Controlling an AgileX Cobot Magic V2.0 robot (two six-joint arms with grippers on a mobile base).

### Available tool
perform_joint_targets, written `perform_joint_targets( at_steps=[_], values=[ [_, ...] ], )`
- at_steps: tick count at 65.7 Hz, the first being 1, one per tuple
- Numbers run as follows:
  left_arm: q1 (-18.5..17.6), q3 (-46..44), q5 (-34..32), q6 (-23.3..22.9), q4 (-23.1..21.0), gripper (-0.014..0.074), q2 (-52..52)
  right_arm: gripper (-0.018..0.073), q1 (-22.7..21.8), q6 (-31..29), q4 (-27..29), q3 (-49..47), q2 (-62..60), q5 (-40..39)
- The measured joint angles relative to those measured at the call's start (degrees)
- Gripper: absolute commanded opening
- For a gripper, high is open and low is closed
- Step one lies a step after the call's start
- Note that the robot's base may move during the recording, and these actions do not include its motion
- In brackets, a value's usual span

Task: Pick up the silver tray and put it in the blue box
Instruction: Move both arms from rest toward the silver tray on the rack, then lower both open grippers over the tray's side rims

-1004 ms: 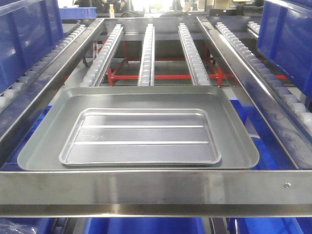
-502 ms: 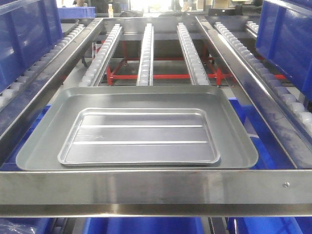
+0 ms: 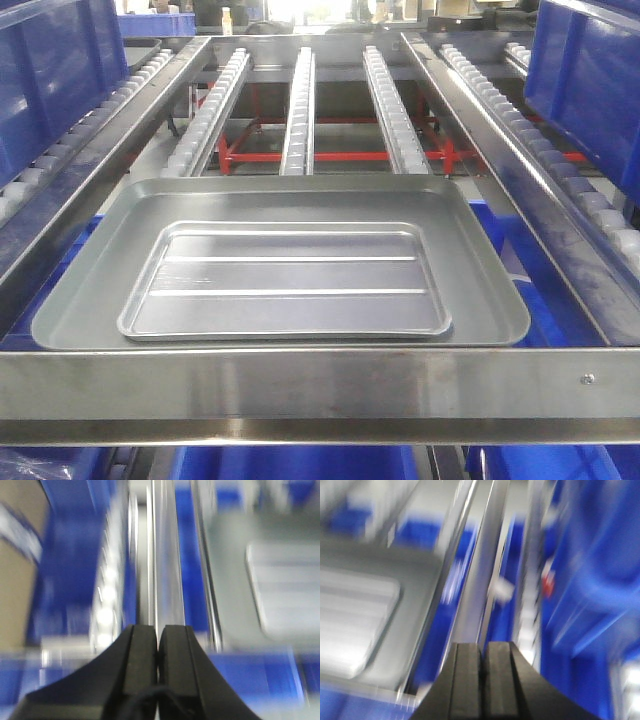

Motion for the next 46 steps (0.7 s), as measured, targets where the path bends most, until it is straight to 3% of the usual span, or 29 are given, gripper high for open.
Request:
perform_joint_targets(
  at_steps=[10,32,41,46],
  values=[
    [-0.3,-2.7,4.5,0.0,-2.0,-0.001,12.9,0.0052,2.6,0.0,5.4,-4.0,13.4,7.8],
    [-1.7,-6.3,-5.4,0.0,-17.0,-0.001,35.5,0.0057,2.8,0.3,16.3,-7.1,31.6,7.8],
    [-8.3,-12.0,-6.1,-1.5,-16.4,-0.0006,41.2,0.0058,4.2,2.7,17.6,-12.9,38.2,7.7],
    [-12.6,-15.9,-5.6,-10.0,-11.2,-0.0006,44.6,0.0058,5.7,5.6,17.2,-16.6,41.3,7.7]
  ],
)
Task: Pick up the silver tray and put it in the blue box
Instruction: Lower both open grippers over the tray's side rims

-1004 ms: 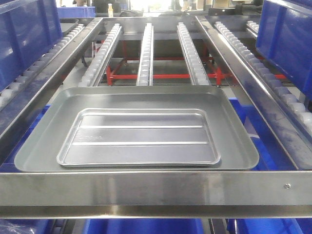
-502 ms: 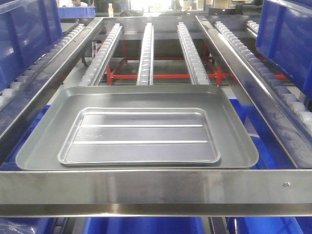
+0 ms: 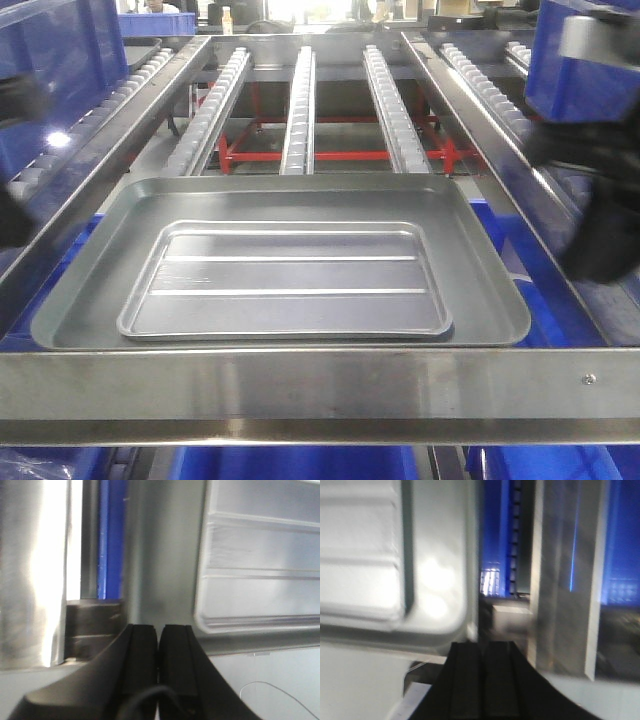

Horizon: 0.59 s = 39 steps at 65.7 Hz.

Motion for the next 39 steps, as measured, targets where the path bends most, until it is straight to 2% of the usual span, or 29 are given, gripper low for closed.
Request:
perform_joint_targets(
  at_steps=[3,6,10,12,18,22,39],
  values=[
    [-3.3,-2.9,0.9,-8.4,6.7,-0.0006,2.8,0.0058,1.3,3.3,-1.8,-2.5,2.4,0.4],
    [-5.8,-5.5,2.2,-14.6,13.4,-0.0006,4.9,0.0058,2.8,6.3,-3.8,-5.0,4.3,0.9],
    [-8.4,-8.8,3.8,-21.4,19.8,-0.0006,8.3,0.0058,4.9,11.7,-8.7,-8.0,6.7,2.0],
    [-9.2,-10.3,4.5,-23.5,21.3,-0.0006,9.6,0.0058,5.8,15.0,-10.9,-9.4,7.8,2.6],
    [-10.9,-14.6,6.0,-26.0,22.9,-0.0006,13.7,0.0058,8.4,22.4,-17.3,-13.7,11.3,5.6],
    [-11.3,-16.9,6.5,-26.7,22.8,-0.0006,15.8,0.0058,9.8,24.8,-19.6,-16.4,13.6,7.5],
    [-11.4,-19.6,7.3,-26.2,21.6,-0.0006,20.6,0.0058,11.5,27.1,-21.5,-21.8,19.2,9.4]
  ],
)
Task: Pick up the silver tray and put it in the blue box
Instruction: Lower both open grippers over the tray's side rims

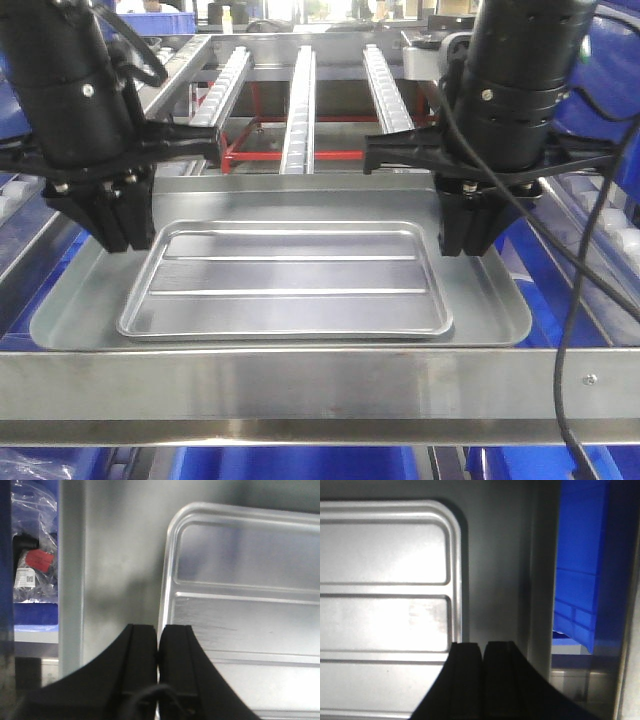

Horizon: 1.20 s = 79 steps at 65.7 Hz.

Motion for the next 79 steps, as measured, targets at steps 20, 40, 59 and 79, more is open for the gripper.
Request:
perform_joint_targets(
  at_steps=[20,40,59,79],
  values=[
    [-0.2,0.0,0.1,2.6,-1.5,-0.0006,0.5,0.006,0.0,0.0,-0.2,-0.4,0.6,0.2],
    [-0.2,0.0,0.1,3.0,-1.7,-0.0006,0.5,0.0375,0.0,0.2,-0.2,-1.2,0.6,1.0],
    [-0.2,0.0,-0.2,3.0,-1.7,-0.0006,0.6,0.0435,0.0,0.2,1.0,-1.3,0.6,2.1],
    [-0.2,0.0,-0.2,3.0,-1.7,-0.0006,0.6,0.0435,0.0,0.2,1.1,-1.3,0.6,2.3]
  ],
)
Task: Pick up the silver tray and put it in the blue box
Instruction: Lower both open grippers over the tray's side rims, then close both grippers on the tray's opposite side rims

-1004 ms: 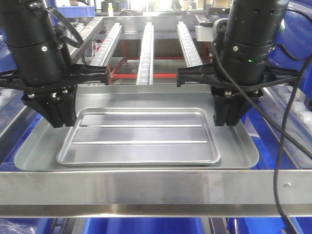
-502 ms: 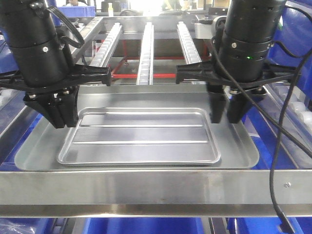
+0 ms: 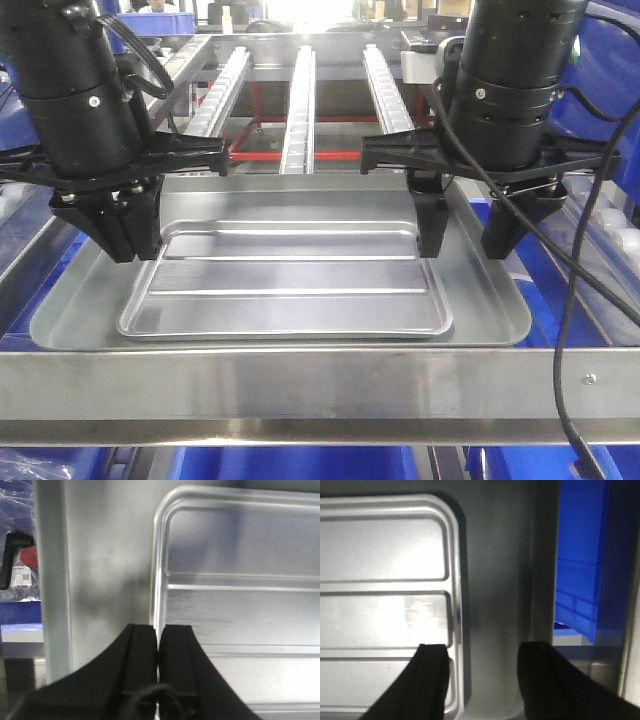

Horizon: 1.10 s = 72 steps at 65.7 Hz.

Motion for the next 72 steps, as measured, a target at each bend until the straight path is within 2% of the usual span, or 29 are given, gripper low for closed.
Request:
perform_joint_targets(
  at_steps=[40,45,53,57,60,72],
  values=[
    [0.0,0.0,0.0,0.0,0.0,0.0006,0.0,0.0435,0.0,0.0,0.0,0.0,0.0,0.4],
    [0.0,0.0,0.0,0.0,0.0,0.0075,0.0,0.0435,0.0,0.0,0.0,0.0,0.0,0.4],
    [0.0,0.0,0.0,-0.1,0.0,0.0281,0.0,0.0435,0.0,0.0,0.0,0.0,0.0,0.4],
    [0.0,0.0,0.0,-0.5,0.0,0.0355,0.0,0.0435,0.0,0.0,0.0,0.0,0.0,0.4],
    [0.0,0.0,0.0,-0.8,0.0,0.0382,0.0,0.0435,0.0,0.0,0.0,0.0,0.0,0.4],
    [0.0,0.0,0.1,-0.9,0.0,0.0368,0.0,0.0435,0.0,0.0,0.1,0.0,0.0,0.4]
  ],
)
